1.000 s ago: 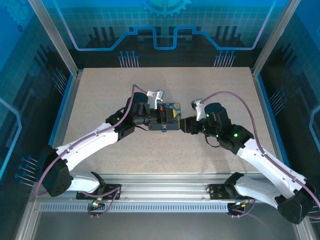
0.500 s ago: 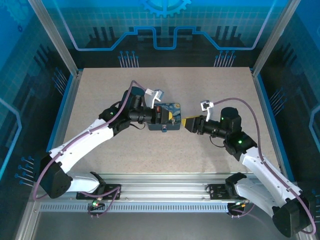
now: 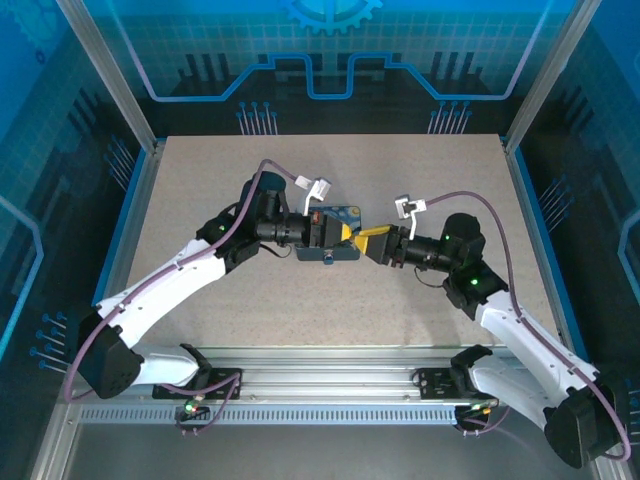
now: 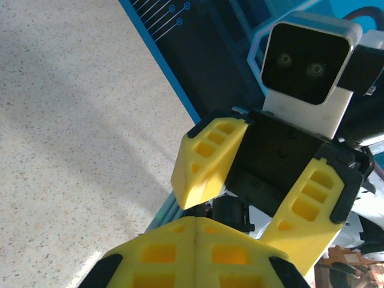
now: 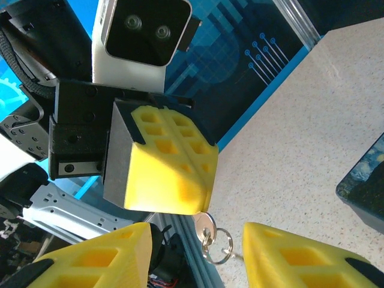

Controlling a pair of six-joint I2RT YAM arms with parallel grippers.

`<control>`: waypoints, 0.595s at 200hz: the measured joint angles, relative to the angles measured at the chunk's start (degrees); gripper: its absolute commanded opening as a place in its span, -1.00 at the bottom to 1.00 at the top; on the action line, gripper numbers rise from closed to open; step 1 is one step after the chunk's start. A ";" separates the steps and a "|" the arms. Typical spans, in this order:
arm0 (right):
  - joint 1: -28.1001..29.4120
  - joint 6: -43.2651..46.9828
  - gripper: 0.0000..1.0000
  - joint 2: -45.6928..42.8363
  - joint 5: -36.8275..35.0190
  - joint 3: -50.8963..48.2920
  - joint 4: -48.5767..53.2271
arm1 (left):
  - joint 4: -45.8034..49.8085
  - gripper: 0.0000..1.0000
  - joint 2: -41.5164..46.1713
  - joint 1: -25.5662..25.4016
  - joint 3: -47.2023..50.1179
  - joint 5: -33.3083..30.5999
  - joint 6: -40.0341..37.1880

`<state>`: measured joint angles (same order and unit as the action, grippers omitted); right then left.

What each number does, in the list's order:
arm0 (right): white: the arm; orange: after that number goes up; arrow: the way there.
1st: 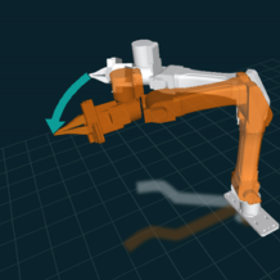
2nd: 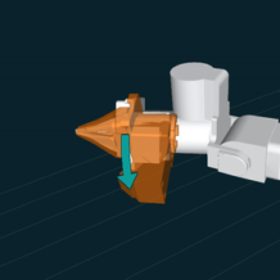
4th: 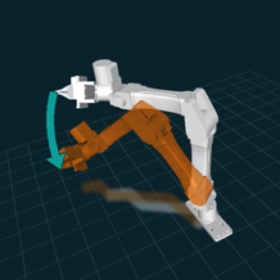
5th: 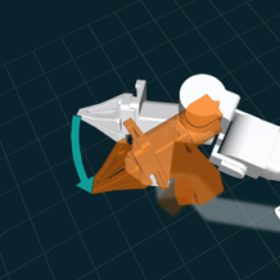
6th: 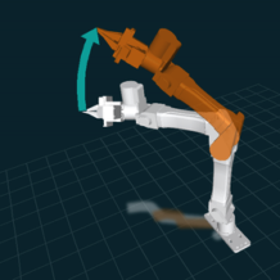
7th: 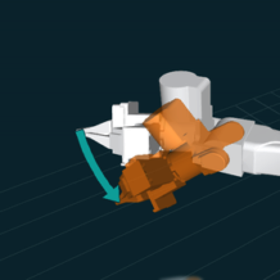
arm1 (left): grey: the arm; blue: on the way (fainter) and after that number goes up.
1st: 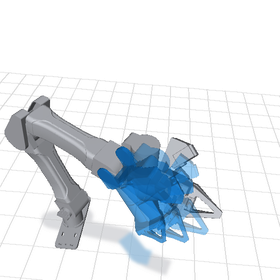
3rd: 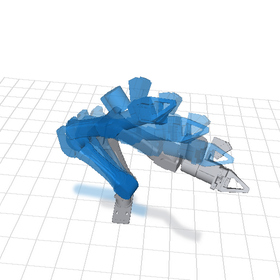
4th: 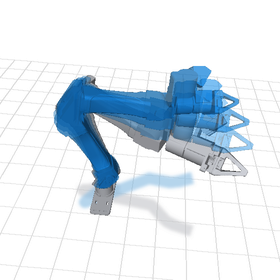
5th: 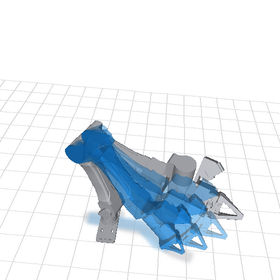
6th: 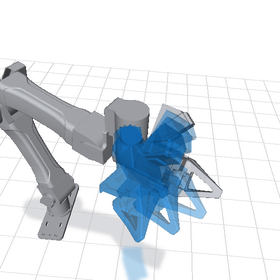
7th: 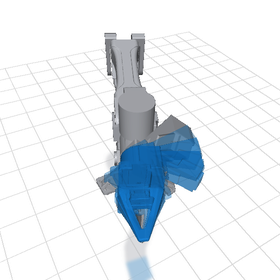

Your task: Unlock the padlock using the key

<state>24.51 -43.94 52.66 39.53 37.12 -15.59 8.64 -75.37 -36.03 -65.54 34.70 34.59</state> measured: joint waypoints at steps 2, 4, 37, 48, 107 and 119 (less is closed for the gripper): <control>0.09 0.00 -0.10 0.02 -0.02 0.00 0.00 | -0.20 -1.00 0.00 0.00 0.07 0.11 0.02; 0.11 0.00 -0.10 0.04 0.00 0.00 0.00 | -0.22 -1.00 0.02 0.00 0.11 0.17 0.02; 0.61 0.02 -0.26 0.26 0.13 0.00 0.00 | -1.70 -1.00 0.17 0.00 0.55 1.16 1.11; 0.61 0.22 -0.30 0.26 0.15 0.00 -0.04 | -1.97 -1.00 0.33 0.00 0.90 1.22 1.46; 0.68 0.42 -0.31 1.01 0.17 0.48 -0.13 | -3.98 -1.00 0.63 0.00 2.10 2.43 2.58; 0.70 0.44 -0.39 1.11 0.20 0.59 -0.24 | -4.42 -1.00 0.74 0.00 2.36 2.67 2.82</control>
<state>25.21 -43.51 53.78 39.72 37.71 -15.84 4.23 -74.63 -36.03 -63.18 37.36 37.41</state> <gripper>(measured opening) 0.340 0.053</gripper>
